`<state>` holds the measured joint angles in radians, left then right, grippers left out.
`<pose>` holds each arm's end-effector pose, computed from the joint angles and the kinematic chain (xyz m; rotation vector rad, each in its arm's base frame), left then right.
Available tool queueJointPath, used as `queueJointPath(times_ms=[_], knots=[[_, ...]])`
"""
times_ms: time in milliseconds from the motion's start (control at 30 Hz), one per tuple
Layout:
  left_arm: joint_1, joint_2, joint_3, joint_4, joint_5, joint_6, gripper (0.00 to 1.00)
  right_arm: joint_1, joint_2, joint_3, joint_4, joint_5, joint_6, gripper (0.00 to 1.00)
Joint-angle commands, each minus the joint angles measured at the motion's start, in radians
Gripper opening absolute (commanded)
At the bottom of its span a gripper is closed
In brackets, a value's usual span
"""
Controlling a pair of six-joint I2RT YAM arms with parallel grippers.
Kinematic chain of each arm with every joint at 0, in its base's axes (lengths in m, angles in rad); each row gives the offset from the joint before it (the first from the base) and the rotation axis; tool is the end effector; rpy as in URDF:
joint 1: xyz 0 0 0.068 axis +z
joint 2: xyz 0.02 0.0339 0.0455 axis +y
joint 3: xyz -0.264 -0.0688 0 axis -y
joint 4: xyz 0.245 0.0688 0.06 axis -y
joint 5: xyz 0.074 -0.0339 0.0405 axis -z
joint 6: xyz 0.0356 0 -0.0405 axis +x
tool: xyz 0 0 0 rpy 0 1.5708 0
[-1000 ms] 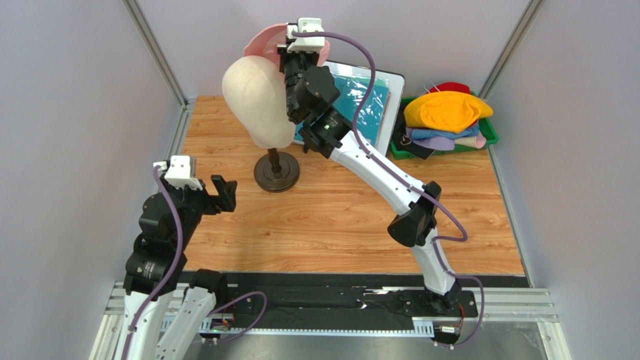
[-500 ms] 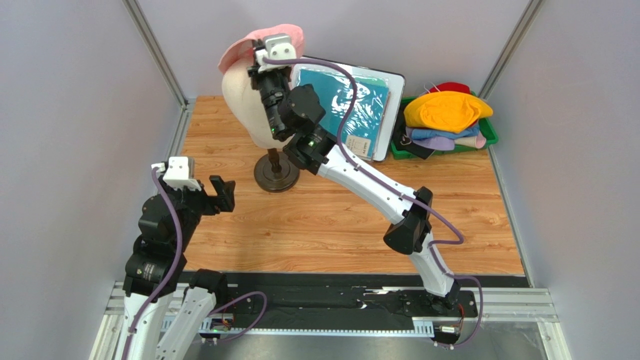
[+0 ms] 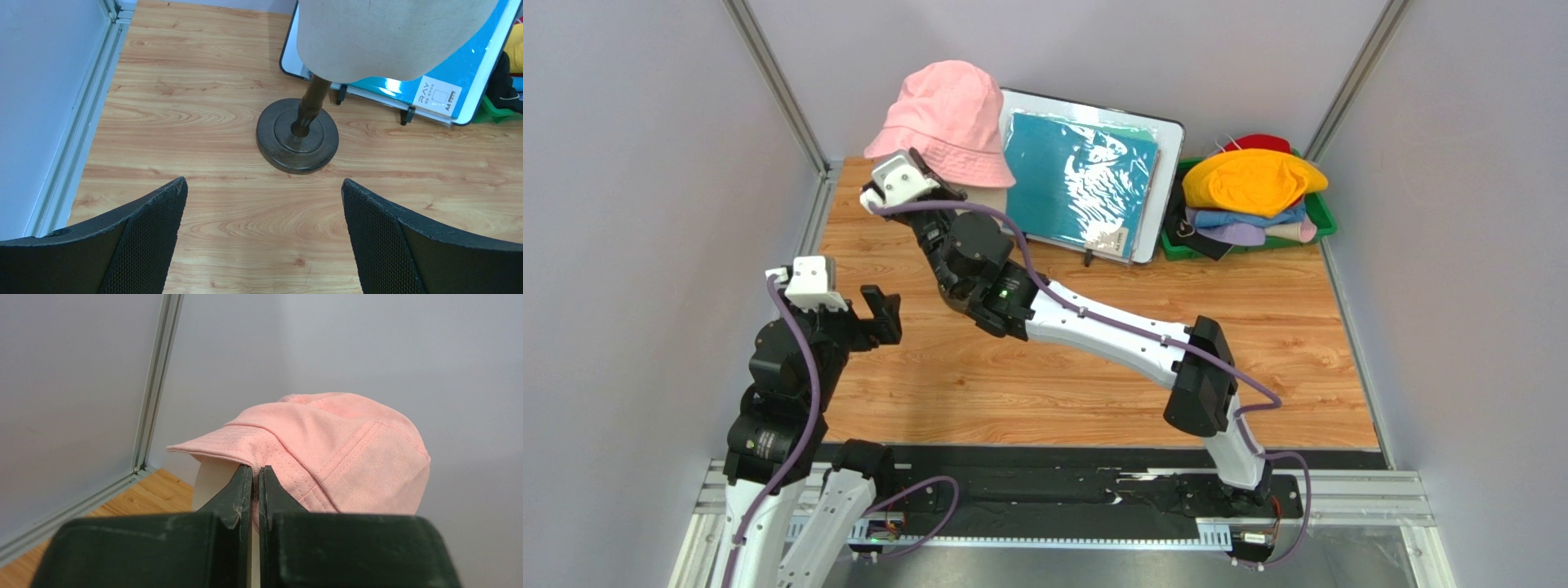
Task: Stack the hats
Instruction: Place the hat on the hat stand.
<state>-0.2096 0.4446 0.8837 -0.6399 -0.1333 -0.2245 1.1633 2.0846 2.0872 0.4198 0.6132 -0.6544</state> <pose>0.0841 -0.0131 0.3637 -0.1098 1.7705 -0.1962 0.2125 0.4405 0.4463 -0.5389 1.1050 0.0913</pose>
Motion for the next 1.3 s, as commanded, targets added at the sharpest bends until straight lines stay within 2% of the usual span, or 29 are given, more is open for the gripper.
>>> queueJointPath(times_ms=[0,200,867,1267], knots=[[-0.004,-0.006,0.003,-0.007,-0.032,0.002,0.99,0.030,-0.090,-0.068,0.137,0.059,-0.140,0.00],[-0.004,-0.004,0.004,-0.014,-0.057,-0.001,0.99,0.052,-0.144,-0.208,0.191,0.068,-0.169,0.00],[0.016,0.022,0.008,-0.023,-0.060,-0.012,1.00,0.061,-0.285,-0.587,0.198,0.074,0.015,0.00],[0.059,0.048,0.015,-0.012,-0.037,-0.026,1.00,0.061,-0.284,-0.658,0.200,0.048,0.071,0.00]])
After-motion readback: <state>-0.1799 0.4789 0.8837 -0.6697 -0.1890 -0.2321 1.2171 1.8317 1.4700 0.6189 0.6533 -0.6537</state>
